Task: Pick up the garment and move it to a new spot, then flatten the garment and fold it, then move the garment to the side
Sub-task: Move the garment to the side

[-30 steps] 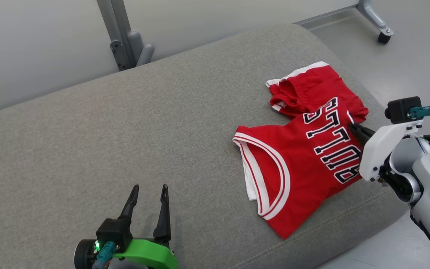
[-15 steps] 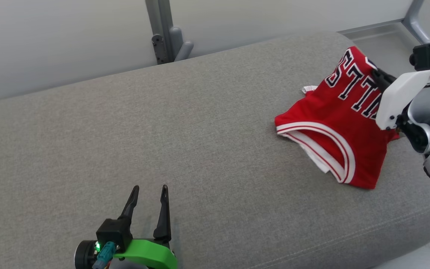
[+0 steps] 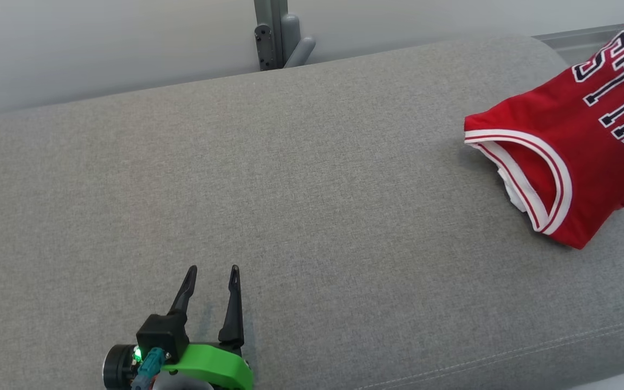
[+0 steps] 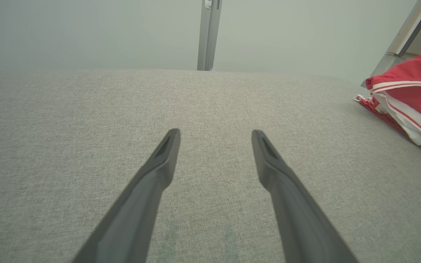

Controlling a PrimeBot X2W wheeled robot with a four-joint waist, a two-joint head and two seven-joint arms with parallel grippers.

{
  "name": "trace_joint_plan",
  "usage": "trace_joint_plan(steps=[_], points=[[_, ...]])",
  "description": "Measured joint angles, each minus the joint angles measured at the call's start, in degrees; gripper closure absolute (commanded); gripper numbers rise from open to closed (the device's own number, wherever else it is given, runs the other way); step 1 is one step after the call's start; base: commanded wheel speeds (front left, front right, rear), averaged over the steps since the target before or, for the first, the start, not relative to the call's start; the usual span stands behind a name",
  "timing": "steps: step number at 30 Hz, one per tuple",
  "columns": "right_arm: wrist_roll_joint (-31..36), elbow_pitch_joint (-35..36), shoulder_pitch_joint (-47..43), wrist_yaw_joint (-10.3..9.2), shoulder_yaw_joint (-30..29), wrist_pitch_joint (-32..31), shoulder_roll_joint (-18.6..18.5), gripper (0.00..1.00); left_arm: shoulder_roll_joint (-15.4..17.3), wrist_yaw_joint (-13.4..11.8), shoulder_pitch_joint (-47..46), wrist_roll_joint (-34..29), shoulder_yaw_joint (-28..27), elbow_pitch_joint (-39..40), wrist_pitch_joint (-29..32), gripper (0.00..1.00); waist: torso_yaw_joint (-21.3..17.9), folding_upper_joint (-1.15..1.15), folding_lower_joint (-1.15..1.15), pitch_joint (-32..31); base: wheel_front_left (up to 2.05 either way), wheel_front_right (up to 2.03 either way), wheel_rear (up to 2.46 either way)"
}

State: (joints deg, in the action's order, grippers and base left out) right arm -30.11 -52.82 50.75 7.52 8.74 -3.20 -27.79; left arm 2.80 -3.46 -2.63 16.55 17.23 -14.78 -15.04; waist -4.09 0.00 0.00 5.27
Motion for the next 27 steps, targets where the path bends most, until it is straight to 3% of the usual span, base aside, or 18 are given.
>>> trace_joint_plan(steps=[15,24,25,26,27], points=[[5.9,-16.3,3.8,0.00,-12.2,9.2,-2.6,1.00,0.6,1.9,-4.1,-4.2,-0.3,-0.3,0.0,0.00,2.7,0.00,0.00,8.3,0.00,0.00,0.00],[10.5,-20.4,6.0,0.01,-17.5,13.3,-4.1,1.00,1.0,2.5,-5.7,-5.6,0.0,0.0,0.0,0.00,4.5,-0.01,0.00,13.5,0.00,0.00,0.00],[11.2,-20.6,6.0,0.01,-18.3,14.0,-4.3,0.75,1.0,2.5,-5.8,-5.8,0.0,0.0,0.0,0.00,4.6,-0.01,0.00,13.9,0.00,0.00,0.00],[12.1,-20.7,6.0,0.01,-18.9,14.4,-4.5,0.25,1.0,2.5,-5.9,-6.0,0.1,0.0,0.0,0.00,4.8,-0.01,0.00,14.2,0.00,0.00,0.00],[13.1,-20.8,6.0,0.01,-19.5,14.5,-4.6,0.25,1.1,2.5,-5.9,-6.0,0.1,-0.1,0.0,0.00,4.9,-0.01,0.00,14.5,0.00,0.00,0.00]])
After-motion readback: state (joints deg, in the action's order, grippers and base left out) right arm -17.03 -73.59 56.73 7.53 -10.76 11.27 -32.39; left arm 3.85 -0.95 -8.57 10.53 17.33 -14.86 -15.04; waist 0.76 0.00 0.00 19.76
